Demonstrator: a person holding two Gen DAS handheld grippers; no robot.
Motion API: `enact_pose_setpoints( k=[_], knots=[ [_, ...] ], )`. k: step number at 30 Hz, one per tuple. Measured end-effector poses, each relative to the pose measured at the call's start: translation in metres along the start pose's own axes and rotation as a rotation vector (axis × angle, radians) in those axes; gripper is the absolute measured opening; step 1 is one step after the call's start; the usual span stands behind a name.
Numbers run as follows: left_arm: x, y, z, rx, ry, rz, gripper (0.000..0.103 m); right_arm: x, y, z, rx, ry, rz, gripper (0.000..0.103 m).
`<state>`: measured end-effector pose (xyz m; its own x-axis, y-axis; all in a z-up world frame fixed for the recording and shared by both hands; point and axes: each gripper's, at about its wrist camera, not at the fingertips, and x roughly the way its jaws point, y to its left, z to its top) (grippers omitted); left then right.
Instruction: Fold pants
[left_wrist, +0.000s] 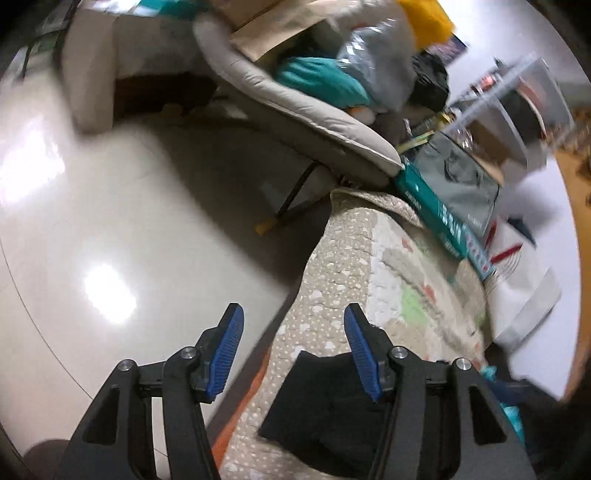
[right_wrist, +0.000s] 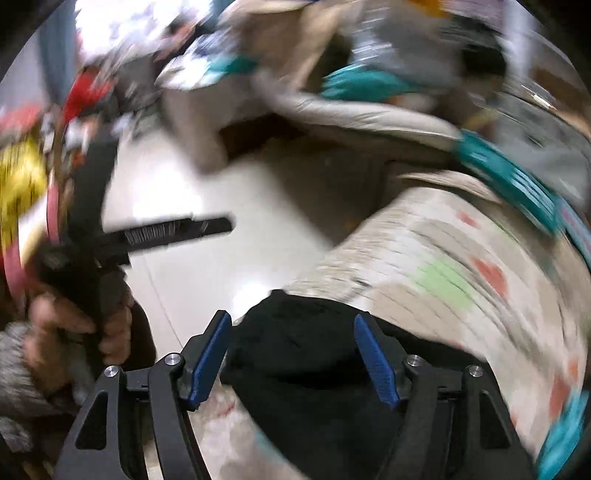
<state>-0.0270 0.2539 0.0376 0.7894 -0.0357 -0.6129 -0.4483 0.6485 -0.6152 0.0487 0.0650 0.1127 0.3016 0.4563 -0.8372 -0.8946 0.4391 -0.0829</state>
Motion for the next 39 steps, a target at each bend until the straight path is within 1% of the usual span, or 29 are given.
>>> enact_pose_setpoints(
  k=[2,3,5,7,10,12,14,16,18,20,21,23,24,25,27,28,29,30,31,32,33,34,35,37,38,39],
  knots=[
    [0.001,0.009,0.002,-0.054,0.004,-0.022,0.056,0.037,0.013,0.003,-0.097,0.079,0.002,0.07],
    [0.001,0.013,0.003,-0.074,0.004,-0.03,0.057,0.05,0.017,-0.001,-0.129,0.119,0.002,0.069],
    [0.004,0.016,0.004,-0.104,0.008,-0.045,0.059,0.077,0.019,-0.011,-0.193,0.212,-0.019,0.06],
    [0.006,0.018,0.005,-0.12,0.015,-0.059,0.059,0.085,0.019,-0.021,-0.203,0.252,-0.043,0.018],
    [0.01,0.02,0.006,-0.137,0.021,-0.069,0.059,0.077,0.004,-0.02,-0.13,0.235,-0.017,0.014],
    [0.014,0.022,0.005,-0.164,0.031,-0.082,0.059,0.073,0.002,-0.012,-0.119,0.211,-0.024,0.014],
    [0.013,0.027,0.006,-0.193,0.023,-0.089,0.059,0.067,0.0,-0.001,-0.091,0.18,-0.013,0.013],
    [0.01,0.03,0.007,-0.208,0.006,-0.091,0.059,0.069,0.001,0.014,-0.04,0.15,0.024,0.013],
    [0.008,0.032,0.008,-0.213,-0.007,-0.089,0.059,0.077,0.004,0.03,-0.002,0.129,0.061,0.013],
    [0.006,0.035,0.009,-0.224,-0.015,-0.094,0.059,0.09,0.012,0.038,0.014,0.129,0.071,0.014],
    [0.004,0.036,0.01,-0.232,-0.022,-0.1,0.059,0.101,0.015,0.04,0.035,0.144,0.072,0.018],
    [0.002,0.038,0.01,-0.247,-0.042,-0.096,0.059,0.119,0.013,0.042,0.108,0.169,0.138,0.022],
    [0.001,0.037,0.01,-0.246,-0.046,-0.092,0.059,0.125,0.007,0.043,0.154,0.175,0.144,0.033],
    [0.001,0.036,0.011,-0.239,-0.048,-0.089,0.059,0.127,-0.004,0.046,0.21,0.165,0.146,0.04],
    [0.001,0.033,0.012,-0.215,-0.054,-0.07,0.059,0.113,-0.026,0.05,0.29,0.11,0.163,0.045],
    [0.002,0.032,0.011,-0.207,-0.057,-0.06,0.059,0.1,-0.037,0.05,0.3,0.079,0.14,0.05],
    [0.004,0.03,0.011,-0.199,-0.054,-0.053,0.059,0.081,-0.049,0.048,0.306,0.044,0.089,0.053],
    [0.007,0.027,0.01,-0.182,-0.044,-0.042,0.059,0.06,-0.062,0.041,0.324,0.01,0.048,0.061],
    [0.011,0.023,0.009,-0.16,-0.032,-0.033,0.059,0.034,-0.082,0.028,0.363,-0.035,0.014,0.064],
    [0.014,0.016,0.007,-0.124,-0.02,-0.025,0.059,0.015,-0.095,0.014,0.394,-0.06,-0.015,0.065],
    [0.016,0.011,0.006,-0.097,-0.018,-0.019,0.059,-0.007,-0.115,-0.007,0.441,-0.082,-0.063,0.065],
    [0.016,0.006,0.004,-0.07,-0.019,-0.012,0.059,-0.022,-0.13,-0.024,0.483,-0.097,-0.092,0.065],
    [0.018,-0.002,0.001,-0.038,-0.02,0.0,0.059,-0.039,-0.149,-0.047,0.552,-0.111,-0.119,0.065],
    [0.022,-0.017,-0.005,0.036,-0.012,0.026,0.059,-0.06,-0.181,-0.084,0.667,-0.124,-0.119,0.065],
    [0.025,-0.027,-0.009,0.091,-0.003,0.053,0.059,-0.067,-0.193,-0.1,0.696,-0.118,-0.13,0.065],
    [0.026,-0.031,-0.011,0.115,0.0,0.066,0.059,-0.07,-0.203,-0.111,0.71,-0.097,-0.162,0.065]
  ],
)
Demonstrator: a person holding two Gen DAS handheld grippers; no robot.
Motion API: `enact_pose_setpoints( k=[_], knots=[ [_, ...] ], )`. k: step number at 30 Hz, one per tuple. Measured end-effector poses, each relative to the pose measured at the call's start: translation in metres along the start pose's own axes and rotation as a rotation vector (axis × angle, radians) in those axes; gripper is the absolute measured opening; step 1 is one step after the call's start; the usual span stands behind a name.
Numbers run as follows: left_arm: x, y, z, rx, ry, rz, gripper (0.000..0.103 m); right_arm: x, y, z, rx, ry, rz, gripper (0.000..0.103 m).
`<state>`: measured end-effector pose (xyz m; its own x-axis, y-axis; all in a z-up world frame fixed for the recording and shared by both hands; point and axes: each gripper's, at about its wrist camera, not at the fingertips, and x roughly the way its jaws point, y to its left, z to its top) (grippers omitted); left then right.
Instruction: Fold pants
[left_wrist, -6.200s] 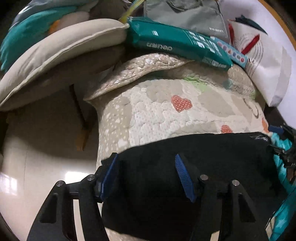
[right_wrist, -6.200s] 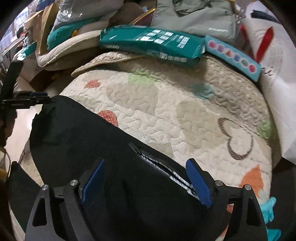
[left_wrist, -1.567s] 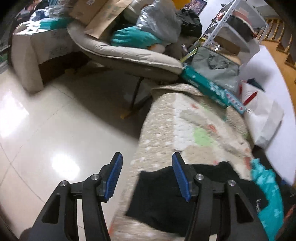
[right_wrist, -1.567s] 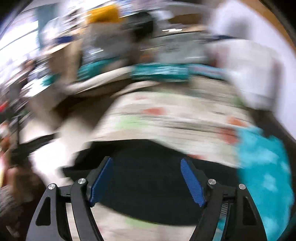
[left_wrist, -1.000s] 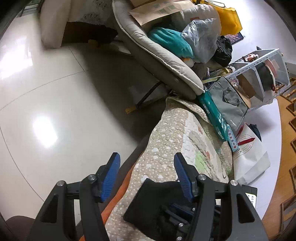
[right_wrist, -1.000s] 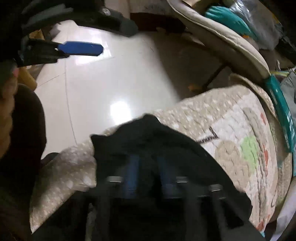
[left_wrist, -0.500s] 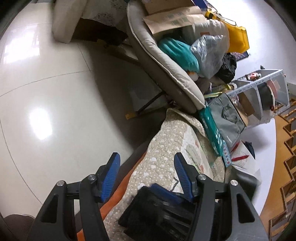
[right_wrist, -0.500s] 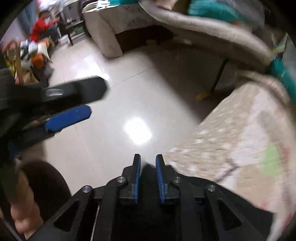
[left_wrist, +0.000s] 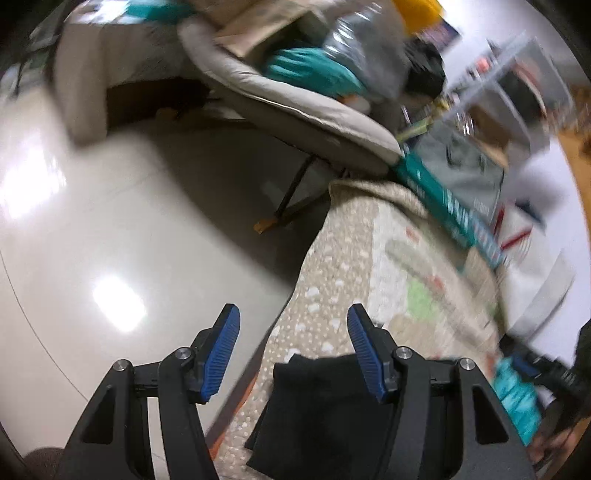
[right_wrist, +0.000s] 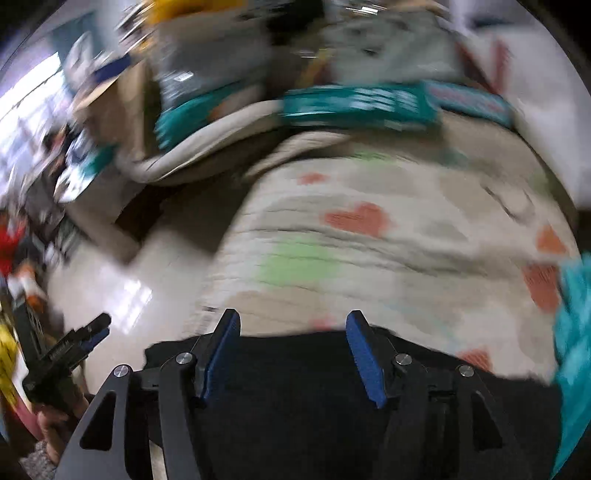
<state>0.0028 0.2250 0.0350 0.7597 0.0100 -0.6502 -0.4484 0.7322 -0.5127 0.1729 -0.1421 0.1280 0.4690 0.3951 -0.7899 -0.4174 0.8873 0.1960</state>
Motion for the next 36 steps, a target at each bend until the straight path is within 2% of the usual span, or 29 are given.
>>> enact_pose_setpoints(
  k=[2,5,9,10,12,14,17,18,20,22,25,28,33,34,36],
  knots=[
    [0.002,-0.005,-0.003,0.029,0.011,0.006,0.059,0.002,-0.018,0.001,0.008,0.011,0.0,0.065],
    [0.004,0.0,-0.004,0.02,0.021,0.019,0.059,0.016,-0.033,0.004,-0.005,0.027,0.004,0.065],
    [0.004,0.003,-0.005,0.005,0.028,0.015,0.059,0.045,-0.023,-0.005,-0.077,0.093,0.01,0.064],
    [0.005,0.003,-0.006,0.005,0.033,0.016,0.059,0.055,-0.016,-0.008,-0.097,0.126,0.002,0.056],
    [0.008,0.003,-0.007,0.008,0.041,0.021,0.059,0.087,-0.002,-0.012,-0.143,0.206,-0.043,0.043],
    [0.013,0.001,-0.007,0.013,0.055,0.018,0.059,0.118,0.005,-0.009,-0.179,0.249,-0.116,0.043],
    [0.016,-0.001,-0.008,0.035,0.063,0.021,0.059,0.138,0.005,0.008,-0.181,0.227,-0.262,0.043],
    [0.017,-0.002,-0.008,0.046,0.063,0.024,0.059,0.134,0.004,0.013,-0.163,0.209,-0.276,0.043],
    [0.017,-0.002,-0.008,0.057,0.068,0.027,0.059,0.113,-0.001,0.017,-0.098,0.149,-0.225,0.047],
    [0.017,0.002,-0.006,0.043,0.077,0.016,0.059,0.085,-0.003,0.012,-0.058,0.092,-0.17,0.066],
    [0.018,0.012,-0.006,-0.004,0.116,0.012,0.059,0.044,-0.002,-0.011,-0.073,0.039,-0.122,0.067],
    [0.011,0.022,-0.009,-0.055,0.142,0.002,0.059,0.023,0.002,-0.033,-0.065,0.039,-0.058,0.068],
    [0.002,0.052,-0.027,-0.286,0.208,-0.087,0.06,0.006,0.005,-0.055,-0.049,0.034,-0.025,0.068],
    [0.002,0.052,-0.034,-0.3,0.231,-0.104,0.061,-0.001,0.002,-0.058,-0.028,0.017,-0.009,0.069],
    [-0.003,0.04,-0.041,-0.234,0.233,-0.09,0.061,-0.009,-0.003,-0.063,0.021,0.0,0.038,0.069]
  ],
)
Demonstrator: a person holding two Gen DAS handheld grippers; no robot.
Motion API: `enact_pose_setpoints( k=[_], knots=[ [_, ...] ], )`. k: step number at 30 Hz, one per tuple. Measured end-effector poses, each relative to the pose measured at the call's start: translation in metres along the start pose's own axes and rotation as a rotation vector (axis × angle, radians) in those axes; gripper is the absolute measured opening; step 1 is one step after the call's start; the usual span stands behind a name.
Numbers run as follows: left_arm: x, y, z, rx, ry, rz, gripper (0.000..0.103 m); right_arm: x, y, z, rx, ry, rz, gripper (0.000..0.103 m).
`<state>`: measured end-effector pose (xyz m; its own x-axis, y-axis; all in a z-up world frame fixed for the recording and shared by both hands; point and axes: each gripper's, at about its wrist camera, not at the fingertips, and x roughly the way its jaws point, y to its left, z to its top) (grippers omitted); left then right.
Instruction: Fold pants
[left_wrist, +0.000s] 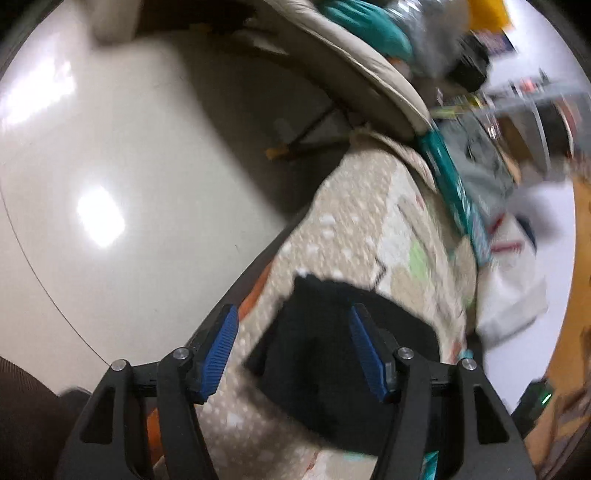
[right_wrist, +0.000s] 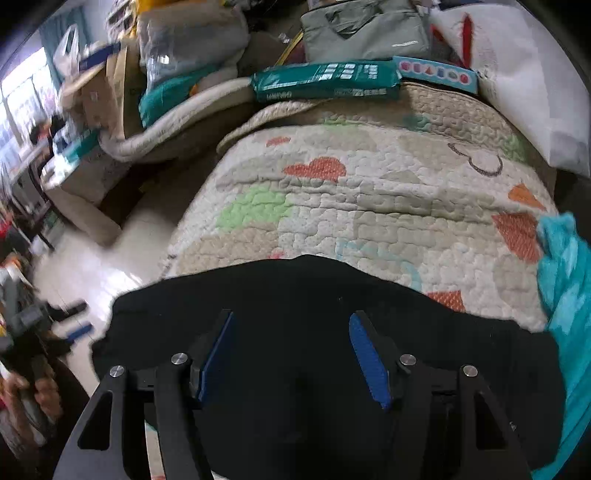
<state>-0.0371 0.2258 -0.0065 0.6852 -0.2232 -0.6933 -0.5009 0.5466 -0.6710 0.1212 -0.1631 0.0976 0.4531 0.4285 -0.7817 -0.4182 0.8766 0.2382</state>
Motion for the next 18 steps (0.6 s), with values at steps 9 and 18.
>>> enact_pose_setpoints(
  k=[9,18],
  knots=[
    [0.01,-0.007,-0.049,0.053,0.082,0.079,0.062,-0.018,-0.009,-0.016,0.066,-0.044,0.032,0.072],
    [0.043,-0.004,-0.042,0.007,0.146,0.014,0.063,-0.025,-0.02,-0.031,0.137,-0.064,0.031,0.072]
  ],
)
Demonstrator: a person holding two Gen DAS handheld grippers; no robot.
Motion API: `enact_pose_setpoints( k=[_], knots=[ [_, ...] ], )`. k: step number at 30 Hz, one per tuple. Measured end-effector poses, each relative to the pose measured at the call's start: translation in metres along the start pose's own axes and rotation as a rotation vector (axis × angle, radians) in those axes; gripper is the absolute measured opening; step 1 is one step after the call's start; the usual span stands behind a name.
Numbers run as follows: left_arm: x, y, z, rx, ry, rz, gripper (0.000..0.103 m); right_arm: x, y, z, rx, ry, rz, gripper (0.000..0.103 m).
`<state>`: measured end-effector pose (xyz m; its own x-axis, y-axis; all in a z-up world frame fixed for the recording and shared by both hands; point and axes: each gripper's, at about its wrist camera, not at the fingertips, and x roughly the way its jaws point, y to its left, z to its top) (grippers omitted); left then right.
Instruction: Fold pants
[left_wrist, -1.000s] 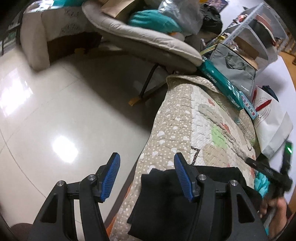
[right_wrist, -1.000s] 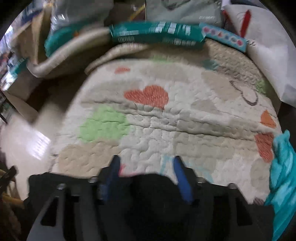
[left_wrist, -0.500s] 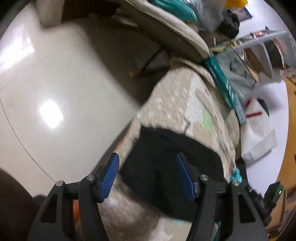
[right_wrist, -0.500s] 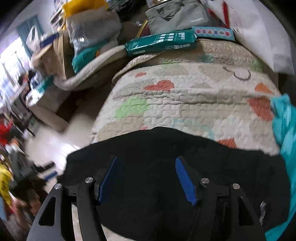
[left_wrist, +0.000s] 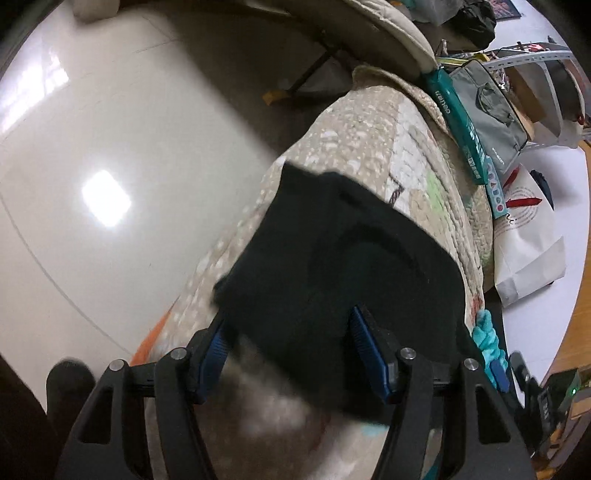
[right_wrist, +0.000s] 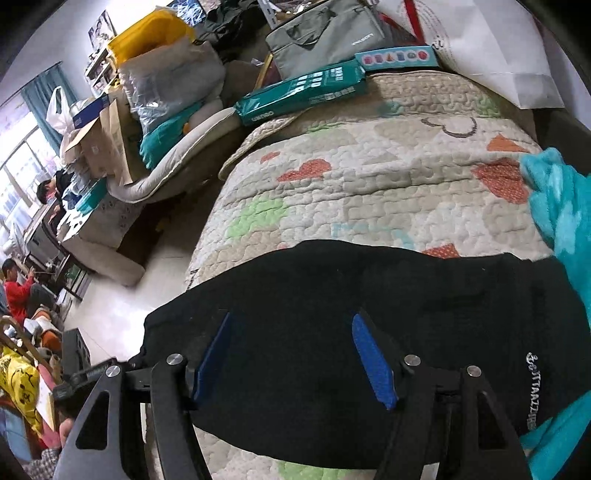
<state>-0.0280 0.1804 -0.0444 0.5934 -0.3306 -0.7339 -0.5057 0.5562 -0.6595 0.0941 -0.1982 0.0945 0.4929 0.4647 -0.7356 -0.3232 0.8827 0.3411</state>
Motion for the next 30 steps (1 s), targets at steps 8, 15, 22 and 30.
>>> enact_pose_setpoints(
  k=[8,15,22,30],
  knots=[
    [-0.003,-0.013,0.009,0.063,0.005,-0.12,0.019,0.019,0.007,-0.02,-0.02,0.052,-0.033,0.072],
    [-0.023,-0.047,0.009,0.185,-0.042,-0.106,0.019,0.019,0.032,-0.029,-0.086,0.056,-0.048,0.072],
    [-0.008,-0.129,-0.004,0.388,-0.013,-0.085,0.018,-0.017,0.004,-0.006,0.038,-0.061,-0.025,0.072],
    [0.065,-0.196,-0.067,0.63,0.117,0.024,0.018,-0.029,-0.054,0.0,0.236,-0.097,-0.022,0.072]
  ],
)
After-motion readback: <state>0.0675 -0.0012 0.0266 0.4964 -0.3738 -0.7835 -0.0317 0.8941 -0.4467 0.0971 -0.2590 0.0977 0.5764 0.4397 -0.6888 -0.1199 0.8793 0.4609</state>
